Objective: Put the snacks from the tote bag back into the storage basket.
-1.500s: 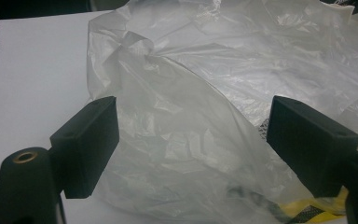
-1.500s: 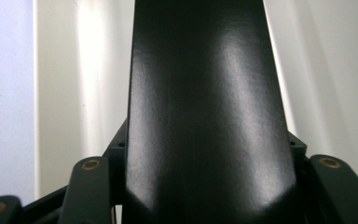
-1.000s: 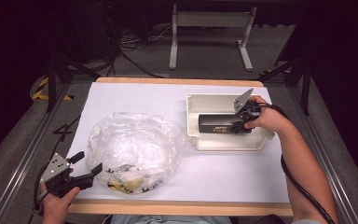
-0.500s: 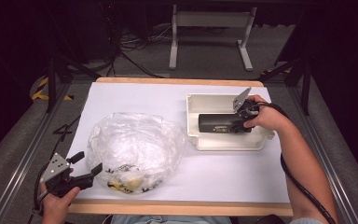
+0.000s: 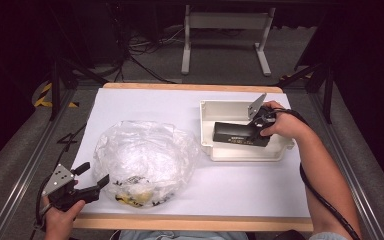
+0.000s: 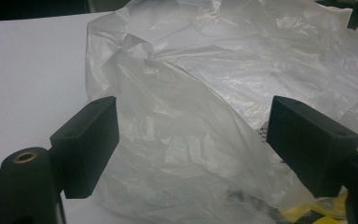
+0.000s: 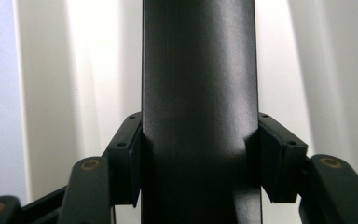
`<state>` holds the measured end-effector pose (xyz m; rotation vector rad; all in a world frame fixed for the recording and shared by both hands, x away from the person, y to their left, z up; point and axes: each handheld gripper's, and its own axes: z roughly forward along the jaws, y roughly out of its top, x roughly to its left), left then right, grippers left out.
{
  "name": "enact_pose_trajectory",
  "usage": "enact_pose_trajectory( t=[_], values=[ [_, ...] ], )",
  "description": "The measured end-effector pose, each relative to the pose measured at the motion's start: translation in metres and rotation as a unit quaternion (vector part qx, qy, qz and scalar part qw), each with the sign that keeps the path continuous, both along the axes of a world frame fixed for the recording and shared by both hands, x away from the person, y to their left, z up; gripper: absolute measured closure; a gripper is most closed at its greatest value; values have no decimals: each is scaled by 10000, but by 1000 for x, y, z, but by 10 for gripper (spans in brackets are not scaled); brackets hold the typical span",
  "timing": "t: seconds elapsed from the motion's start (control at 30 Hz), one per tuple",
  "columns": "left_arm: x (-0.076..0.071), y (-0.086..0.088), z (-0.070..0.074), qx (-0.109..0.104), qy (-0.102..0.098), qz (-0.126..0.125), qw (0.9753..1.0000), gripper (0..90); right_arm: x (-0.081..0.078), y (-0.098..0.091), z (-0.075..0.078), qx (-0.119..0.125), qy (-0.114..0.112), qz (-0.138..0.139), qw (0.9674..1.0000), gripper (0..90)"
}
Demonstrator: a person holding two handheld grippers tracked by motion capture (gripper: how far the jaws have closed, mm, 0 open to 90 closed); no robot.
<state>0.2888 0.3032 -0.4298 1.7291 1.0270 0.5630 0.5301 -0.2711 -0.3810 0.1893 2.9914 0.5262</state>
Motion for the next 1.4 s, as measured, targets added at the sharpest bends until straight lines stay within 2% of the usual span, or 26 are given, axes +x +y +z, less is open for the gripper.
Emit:
enact_pose_trajectory(
  t=[0.3,0.53,0.77,0.87,1.0,1.13,1.17,1.23,1.3,1.4],
  values=[
    [0,0,0,-7,16,5,10000,181,3,4,1,-78,-97,188,9997,421],
    [1,0,0,-18,28,-4,10000,181,0,4,4,46,-152,86,9998,344],
    [2,-1,1,-36,-14,-36,10000,181,-7,2,25,259,-476,-33,9985,258],
    [3,-2,1,-47,-5,-35,10000,181,-13,0,36,433,-570,-268,9971,187],
    [6,-3,2,-66,-29,-92,9999,181,-25,-5,52,888,-628,-739,9913,136],
    [10,-5,2,-56,-19,-134,9999,181,-39,-11,65,1337,-706,-1118,9822,105],
    [10,-6,2,-73,-29,-150,9999,181,-44,-13,69,1473,-716,-1242,9786,104],
    [12,-6,3,-69,-47,-150,9999,181,-52,-15,73,1583,-825,-1316,9751,101],
    [15,-7,3,-84,-51,-160,9998,181,-64,-17,79,1737,-903,-1426,9702,96],
    [18,-8,4,-82,-39,-163,9998,181,-81,-18,84,1860,-1017,-1513,9655,90]
  ],
)
